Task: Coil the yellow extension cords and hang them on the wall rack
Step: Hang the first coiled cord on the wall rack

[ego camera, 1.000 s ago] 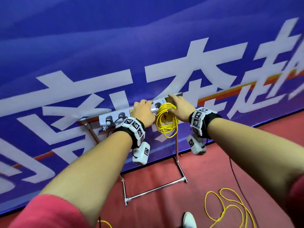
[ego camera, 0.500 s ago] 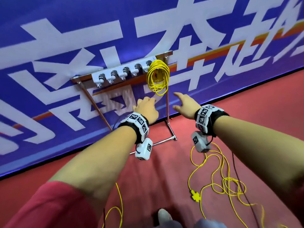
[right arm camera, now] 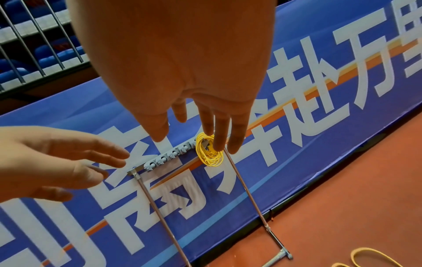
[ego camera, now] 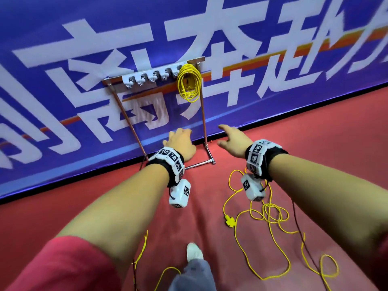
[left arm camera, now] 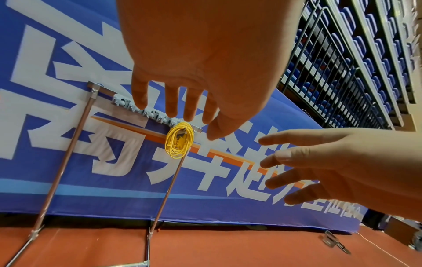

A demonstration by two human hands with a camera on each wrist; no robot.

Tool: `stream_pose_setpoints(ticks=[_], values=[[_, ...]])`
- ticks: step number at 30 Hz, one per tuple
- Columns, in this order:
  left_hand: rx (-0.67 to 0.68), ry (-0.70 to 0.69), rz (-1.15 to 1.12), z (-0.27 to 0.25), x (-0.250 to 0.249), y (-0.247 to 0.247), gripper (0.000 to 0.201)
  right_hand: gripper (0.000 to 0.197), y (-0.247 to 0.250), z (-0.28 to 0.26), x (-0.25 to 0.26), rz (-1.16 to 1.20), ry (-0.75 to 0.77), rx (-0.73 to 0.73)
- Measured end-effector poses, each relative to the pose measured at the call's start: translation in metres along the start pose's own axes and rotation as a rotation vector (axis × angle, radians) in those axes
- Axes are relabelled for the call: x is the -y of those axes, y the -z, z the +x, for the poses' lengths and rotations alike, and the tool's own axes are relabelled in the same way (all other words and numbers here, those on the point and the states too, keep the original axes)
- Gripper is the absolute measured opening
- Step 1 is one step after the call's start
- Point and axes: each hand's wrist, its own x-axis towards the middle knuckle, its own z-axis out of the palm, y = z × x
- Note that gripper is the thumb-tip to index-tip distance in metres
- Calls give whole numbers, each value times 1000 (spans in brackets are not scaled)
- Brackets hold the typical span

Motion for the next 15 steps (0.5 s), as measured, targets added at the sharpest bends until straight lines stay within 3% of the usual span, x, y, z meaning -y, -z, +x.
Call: stream_pose_setpoints(ticks=[15], values=[[1, -68, -13, -231, -58, -25, 51, 64, -9, -246, -28, -5, -100, -43]])
